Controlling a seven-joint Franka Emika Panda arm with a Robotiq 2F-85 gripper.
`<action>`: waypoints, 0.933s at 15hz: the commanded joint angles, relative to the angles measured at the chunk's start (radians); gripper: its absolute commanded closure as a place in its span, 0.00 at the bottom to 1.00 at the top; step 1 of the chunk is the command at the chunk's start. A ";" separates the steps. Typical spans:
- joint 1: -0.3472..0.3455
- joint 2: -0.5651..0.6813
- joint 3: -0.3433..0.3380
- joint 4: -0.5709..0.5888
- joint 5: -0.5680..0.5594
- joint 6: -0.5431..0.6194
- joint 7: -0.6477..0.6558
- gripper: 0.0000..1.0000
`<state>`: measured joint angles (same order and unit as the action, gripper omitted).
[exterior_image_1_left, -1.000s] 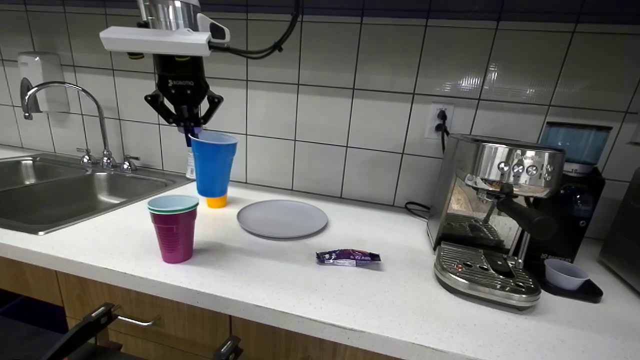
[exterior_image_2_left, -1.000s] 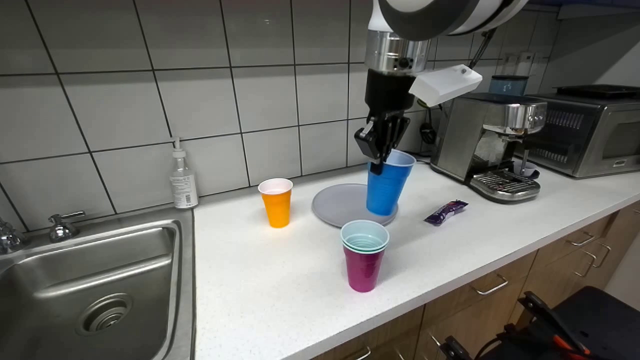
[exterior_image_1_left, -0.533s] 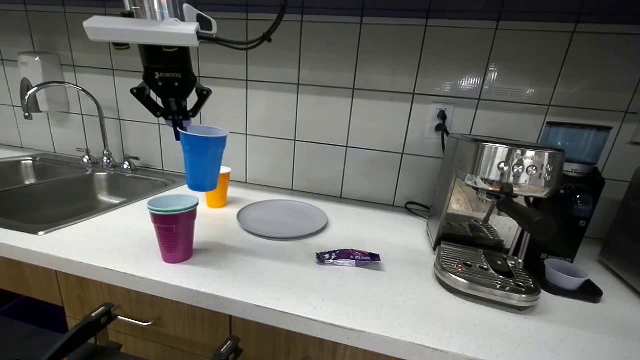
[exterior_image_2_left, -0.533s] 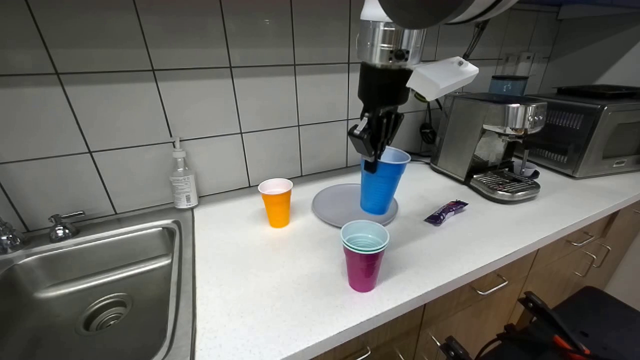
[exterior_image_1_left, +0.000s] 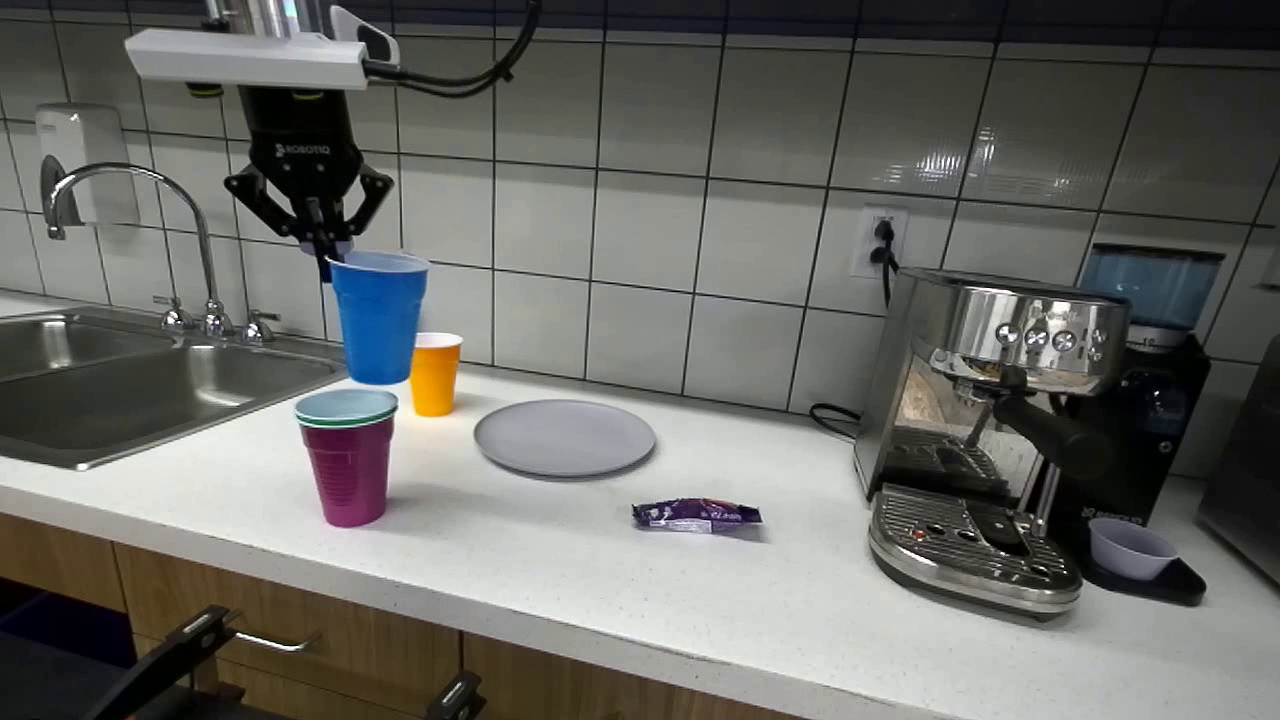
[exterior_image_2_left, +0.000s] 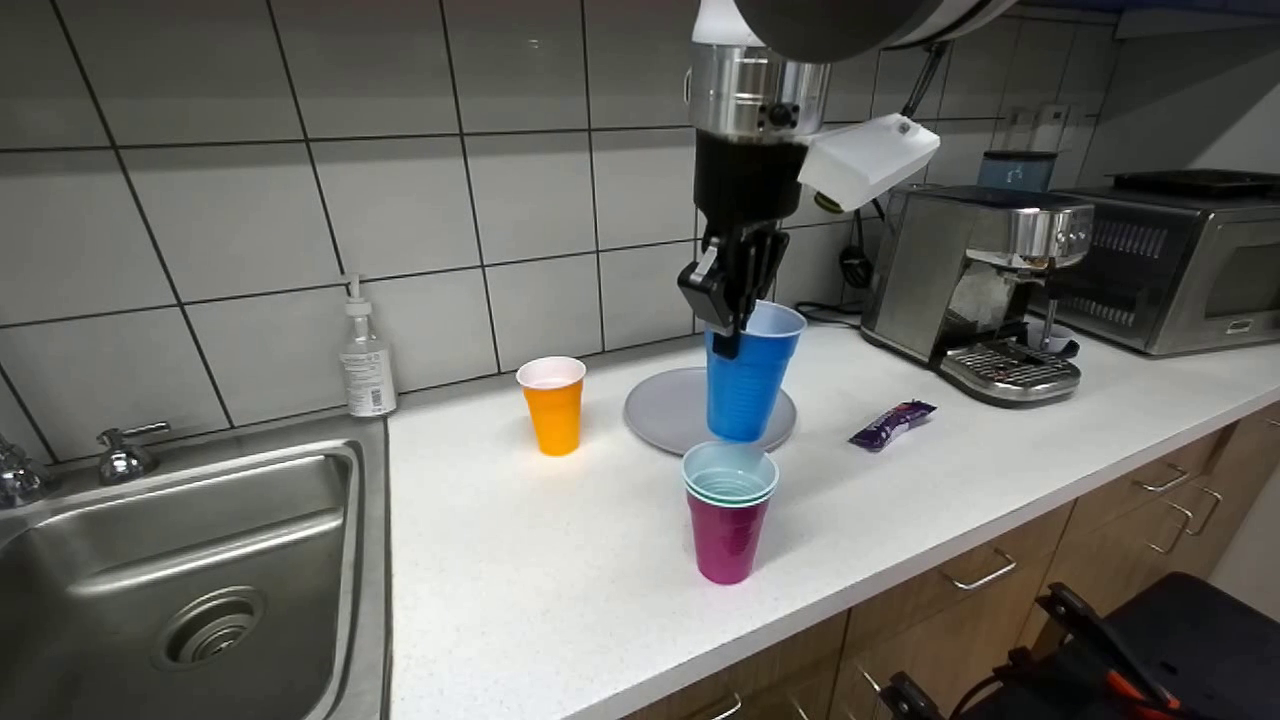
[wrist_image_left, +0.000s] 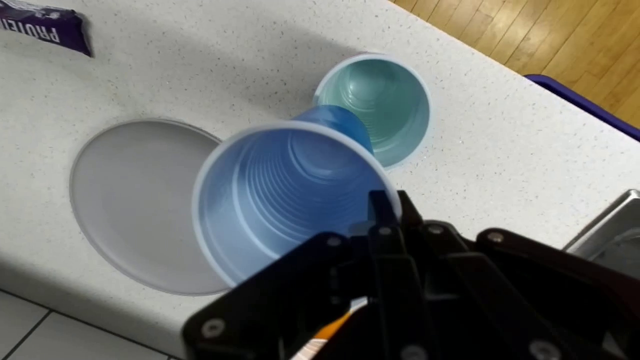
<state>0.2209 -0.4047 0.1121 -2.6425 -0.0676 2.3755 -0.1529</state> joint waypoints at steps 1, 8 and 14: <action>-0.003 -0.021 0.025 -0.001 0.003 -0.040 0.029 0.99; -0.006 -0.013 0.047 0.002 0.002 -0.072 0.091 0.99; 0.001 -0.012 0.064 0.000 0.010 -0.062 0.124 0.99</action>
<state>0.2210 -0.4038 0.1546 -2.6425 -0.0669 2.3325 -0.0623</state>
